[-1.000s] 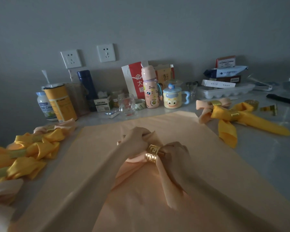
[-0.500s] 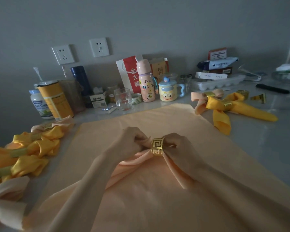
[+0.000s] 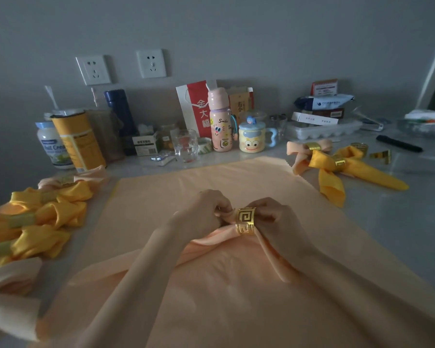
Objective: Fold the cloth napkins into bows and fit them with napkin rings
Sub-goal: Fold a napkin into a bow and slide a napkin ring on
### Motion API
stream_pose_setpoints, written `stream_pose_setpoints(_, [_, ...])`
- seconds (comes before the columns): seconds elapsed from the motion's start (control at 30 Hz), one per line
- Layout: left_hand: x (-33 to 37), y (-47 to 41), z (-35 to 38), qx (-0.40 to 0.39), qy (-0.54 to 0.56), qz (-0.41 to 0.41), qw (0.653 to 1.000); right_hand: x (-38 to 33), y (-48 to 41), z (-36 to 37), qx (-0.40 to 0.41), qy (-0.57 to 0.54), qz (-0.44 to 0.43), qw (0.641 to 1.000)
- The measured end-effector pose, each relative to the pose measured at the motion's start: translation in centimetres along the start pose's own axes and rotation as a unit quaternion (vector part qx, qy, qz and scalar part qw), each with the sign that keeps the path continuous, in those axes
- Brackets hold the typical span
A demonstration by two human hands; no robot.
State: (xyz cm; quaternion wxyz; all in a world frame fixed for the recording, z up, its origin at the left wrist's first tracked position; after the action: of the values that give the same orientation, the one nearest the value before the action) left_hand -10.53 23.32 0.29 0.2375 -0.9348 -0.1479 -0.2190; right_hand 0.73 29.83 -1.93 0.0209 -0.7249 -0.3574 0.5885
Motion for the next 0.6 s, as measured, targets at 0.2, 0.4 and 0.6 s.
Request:
stream_pose_setpoints(0.2, [-0.2, 0.1, 0.2, -0.023, 0.016, -0.021, 0.999, -0.3, 0.2, 0.0, 0.004, -0.001, -0.014, 1.0])
stream_pose_setpoints(0.4, [-1.0, 0.4, 0.7, -0.046, 0.018, -0.049, 0.998, -0.1, 0.2, 0.1, -0.001, 0.015, -0.011, 1.0])
stream_pose_setpoints(0.6, [-1.5, 1.1, 1.4, -0.047, -0.022, -0.061, 0.997, -0.4, 0.4, 0.7, -0.043, 0.076, -0.051, 0.995])
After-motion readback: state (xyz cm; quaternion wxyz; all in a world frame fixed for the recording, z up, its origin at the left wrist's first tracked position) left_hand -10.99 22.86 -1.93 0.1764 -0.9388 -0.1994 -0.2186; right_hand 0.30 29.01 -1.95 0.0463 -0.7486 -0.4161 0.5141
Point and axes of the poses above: each hand's wrist, its own y-axis away from the middle knuckle, its own z-axis out of the palm, x = y × z, the point moved 9 cm from there along -y, towards the middle knuckle, and after that the axes turned 11 degrees about x, right-handed, at the moved point
